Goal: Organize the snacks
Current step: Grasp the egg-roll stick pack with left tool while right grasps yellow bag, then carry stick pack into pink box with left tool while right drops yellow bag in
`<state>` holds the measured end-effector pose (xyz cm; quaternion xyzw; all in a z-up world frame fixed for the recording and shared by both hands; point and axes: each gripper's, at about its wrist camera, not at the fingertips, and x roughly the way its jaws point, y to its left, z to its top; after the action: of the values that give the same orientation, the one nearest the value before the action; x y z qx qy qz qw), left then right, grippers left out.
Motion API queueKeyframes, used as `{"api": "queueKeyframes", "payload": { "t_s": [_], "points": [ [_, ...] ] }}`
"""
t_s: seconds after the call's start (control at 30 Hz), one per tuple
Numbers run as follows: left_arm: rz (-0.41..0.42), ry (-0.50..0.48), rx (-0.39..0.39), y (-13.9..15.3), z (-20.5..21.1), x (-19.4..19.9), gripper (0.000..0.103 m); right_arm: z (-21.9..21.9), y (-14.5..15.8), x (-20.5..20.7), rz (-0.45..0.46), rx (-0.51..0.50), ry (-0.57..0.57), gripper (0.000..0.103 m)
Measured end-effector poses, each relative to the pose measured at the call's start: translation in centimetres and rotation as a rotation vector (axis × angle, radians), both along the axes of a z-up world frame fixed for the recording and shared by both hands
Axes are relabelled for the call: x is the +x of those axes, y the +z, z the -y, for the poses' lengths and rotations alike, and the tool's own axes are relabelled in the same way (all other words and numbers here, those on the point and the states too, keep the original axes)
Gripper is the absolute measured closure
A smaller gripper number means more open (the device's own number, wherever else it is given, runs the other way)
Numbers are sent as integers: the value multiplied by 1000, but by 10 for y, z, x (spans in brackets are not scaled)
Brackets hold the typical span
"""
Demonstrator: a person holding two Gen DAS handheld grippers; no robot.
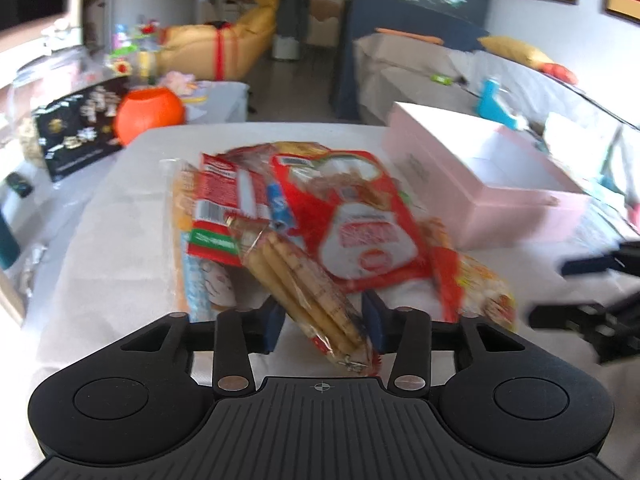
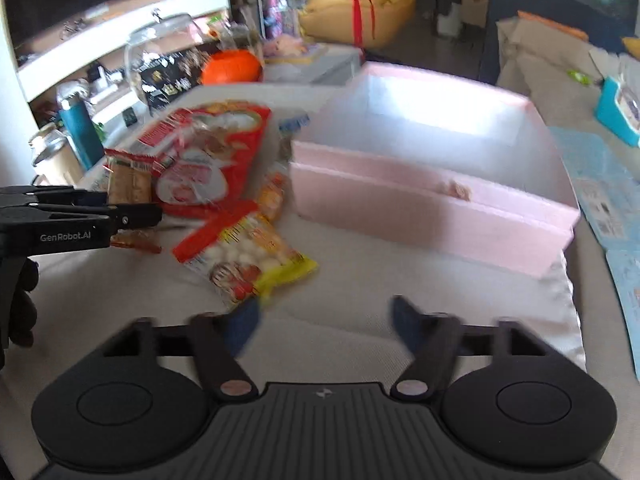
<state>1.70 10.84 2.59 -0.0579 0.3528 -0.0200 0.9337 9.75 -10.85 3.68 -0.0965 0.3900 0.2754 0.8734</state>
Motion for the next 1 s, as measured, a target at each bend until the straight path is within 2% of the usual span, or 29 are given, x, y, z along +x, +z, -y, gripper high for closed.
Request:
{"api": "queueKeyframes", "payload": {
  "t_s": [0.07, 0.1, 0.23, 0.33, 0.37, 0.43, 0.5, 0.63, 0.67, 0.7, 0.73, 0.8, 0.87, 1.0],
  "points": [
    [-16, -57, -38, 3, 2, -4, 73, -9, 3, -2, 36, 2, 36, 19],
    [-26, -87, -68, 4, 2, -7, 76, -17, 3, -2, 52, 1, 67, 17],
    [-48, -172, -133, 8, 7, -16, 78, -46, -6, 10, 62, -3, 155, 17],
    [-45, -167, -96, 10, 12, -16, 77, -55, -17, 27, -11, 22, 142, 19],
    [-42, -150, -73, 9, 13, -14, 77, -52, -17, 28, -14, 36, 132, 24],
    [-44, -108, -33, 7, 16, -5, 74, -46, -13, 24, -13, 37, 113, 41],
    [-42, -97, -22, 6, 19, 3, 73, -35, -8, 19, -23, 44, 92, 50],
    [-48, -111, 33, -1, 37, 19, 73, -4, -4, 4, 15, 21, 30, 51],
    [-53, -122, 54, -3, 42, 21, 73, 3, -4, 2, 16, 23, 17, 50],
    [-59, -136, 73, -5, 47, 22, 73, 12, -4, -1, 15, 28, 1, 45],
    [-65, -148, 85, -7, 50, 23, 73, 19, -4, -3, 13, 31, -19, 32],
    [-68, -168, 110, -10, 57, 21, 72, 31, -6, -6, 19, 21, -62, 19],
    [-64, -176, 136, -11, 61, 19, 72, 37, -10, -7, 16, 18, -80, 17],
    [-71, -178, 138, -12, 61, 18, 72, 41, -14, -7, -4, 49, -67, 15]
  ]
}}
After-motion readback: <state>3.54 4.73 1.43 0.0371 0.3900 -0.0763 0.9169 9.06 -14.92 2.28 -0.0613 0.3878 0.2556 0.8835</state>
